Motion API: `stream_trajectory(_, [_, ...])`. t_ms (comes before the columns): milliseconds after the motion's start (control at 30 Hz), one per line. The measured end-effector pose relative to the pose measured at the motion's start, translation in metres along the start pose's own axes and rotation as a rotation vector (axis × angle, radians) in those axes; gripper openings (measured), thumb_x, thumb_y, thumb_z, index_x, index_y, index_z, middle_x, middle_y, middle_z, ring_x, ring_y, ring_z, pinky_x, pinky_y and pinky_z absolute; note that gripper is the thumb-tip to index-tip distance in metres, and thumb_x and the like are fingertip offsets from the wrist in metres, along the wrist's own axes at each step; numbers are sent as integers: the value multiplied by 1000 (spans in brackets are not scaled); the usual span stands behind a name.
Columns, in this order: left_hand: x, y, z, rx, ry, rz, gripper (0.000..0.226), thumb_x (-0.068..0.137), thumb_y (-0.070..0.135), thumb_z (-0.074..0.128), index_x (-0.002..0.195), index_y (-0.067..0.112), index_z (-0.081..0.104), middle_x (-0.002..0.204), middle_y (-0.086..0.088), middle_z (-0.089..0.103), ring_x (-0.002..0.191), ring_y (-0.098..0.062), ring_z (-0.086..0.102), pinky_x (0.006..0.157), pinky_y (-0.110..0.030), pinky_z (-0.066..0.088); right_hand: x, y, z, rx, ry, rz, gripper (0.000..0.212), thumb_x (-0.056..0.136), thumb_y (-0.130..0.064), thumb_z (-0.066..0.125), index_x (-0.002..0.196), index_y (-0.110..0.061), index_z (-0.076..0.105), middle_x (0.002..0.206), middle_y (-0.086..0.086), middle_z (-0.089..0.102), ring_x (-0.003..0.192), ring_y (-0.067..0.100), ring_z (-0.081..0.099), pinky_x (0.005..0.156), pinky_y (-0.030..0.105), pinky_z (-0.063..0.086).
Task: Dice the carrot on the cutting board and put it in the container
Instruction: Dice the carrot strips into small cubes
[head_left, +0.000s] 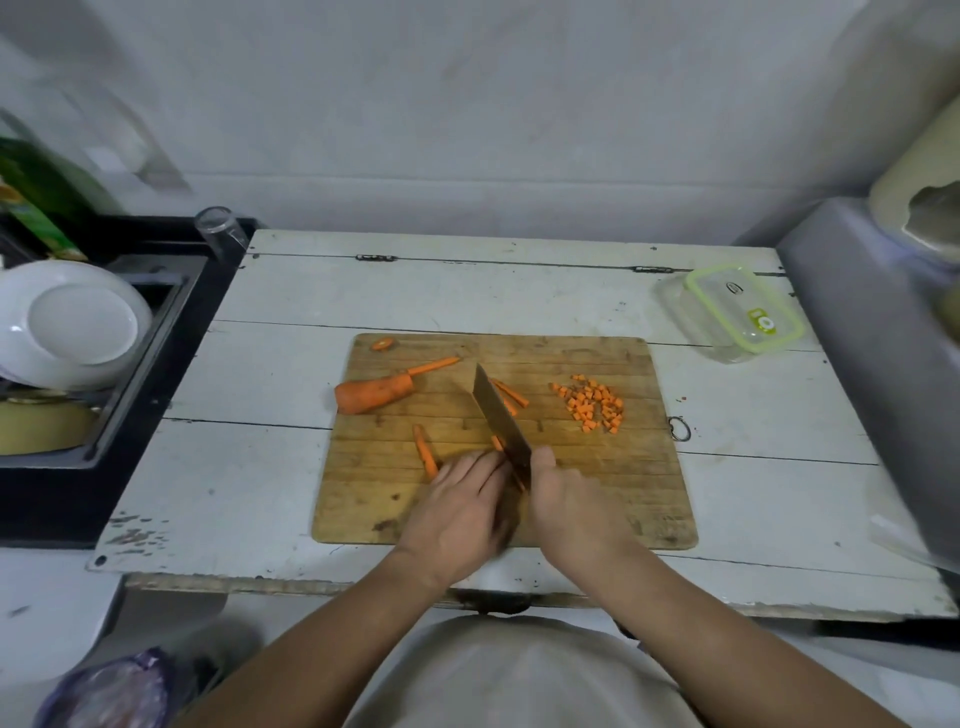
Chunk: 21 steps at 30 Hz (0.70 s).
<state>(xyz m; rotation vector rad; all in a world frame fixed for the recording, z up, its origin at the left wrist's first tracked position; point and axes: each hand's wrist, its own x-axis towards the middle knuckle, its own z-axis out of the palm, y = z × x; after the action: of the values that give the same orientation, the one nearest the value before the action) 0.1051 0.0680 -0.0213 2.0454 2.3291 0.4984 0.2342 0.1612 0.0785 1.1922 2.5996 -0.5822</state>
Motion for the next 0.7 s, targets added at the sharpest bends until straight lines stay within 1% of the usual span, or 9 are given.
stream_trajectory(67, [1,3,-5,30,-18,-4,49,92,39,53,137,19,60,138,5,58,127,-13,50,109,-29,35,1,17,1,77,1,17,19,101,-11,43,119,-18,42,91,7,65,76,27,64,63,41,54])
stream_trajectory(133, [3,4,-11,16,-50,-1,45,97,38,44,134,19,62,135,6,59,126,-11,49,109,-30,39,0,34,-4,299,-25,36,16,103,-20,45,119,-23,48,88,2,65,67,20,66,56,36,57])
stream_trajectory(233, [20,-1,-28,-163,-72,-67,34,102,30,45,127,19,67,127,6,62,118,-11,54,106,-32,46,-5,57,-20,661,-54,84,9,102,-14,48,107,-18,54,68,3,63,41,19,59,39,30,44])
stream_trajectory(300, [42,-13,-37,-263,-31,-138,28,102,19,51,123,18,69,122,4,62,109,-16,60,97,-34,50,-8,75,-31,846,-77,128,10,99,-8,47,102,-13,55,54,12,51,35,25,49,42,27,35])
stream_trajectory(333, [55,-21,-39,-262,-7,-133,27,100,13,54,120,18,71,119,2,63,106,-19,61,95,-36,51,-9,82,-36,927,-87,149,11,98,-8,48,102,-13,57,55,16,47,38,25,46,45,28,34])
stream_trajectory(433, [97,-43,-41,-125,-123,14,32,97,8,56,119,24,72,113,-1,65,109,-25,60,98,-39,49,-14,94,-46,1148,-72,198,9,99,-7,51,98,-9,59,68,16,49,41,23,41,42,26,36])
stream_trajectory(567, [127,-45,-47,204,-344,217,36,99,15,54,131,26,65,125,0,62,122,-25,50,102,-36,37,-19,97,-57,1240,-65,198,7,101,-4,50,97,-5,56,50,3,48,37,20,39,37,21,34])
stream_trajectory(633, [129,-43,-49,267,-368,227,30,101,21,53,128,24,64,128,0,60,126,-25,49,105,-37,35,-21,98,-58,1247,-69,178,8,101,-4,49,96,-6,55,48,0,49,38,20,38,38,23,34])
stream_trajectory(700, [128,-41,-47,250,-373,191,19,100,25,56,117,23,65,122,-1,62,121,-26,54,101,-40,40,-22,100,-57,1235,-57,175,10,101,-4,49,94,-7,54,50,0,50,39,21,39,41,26,36])
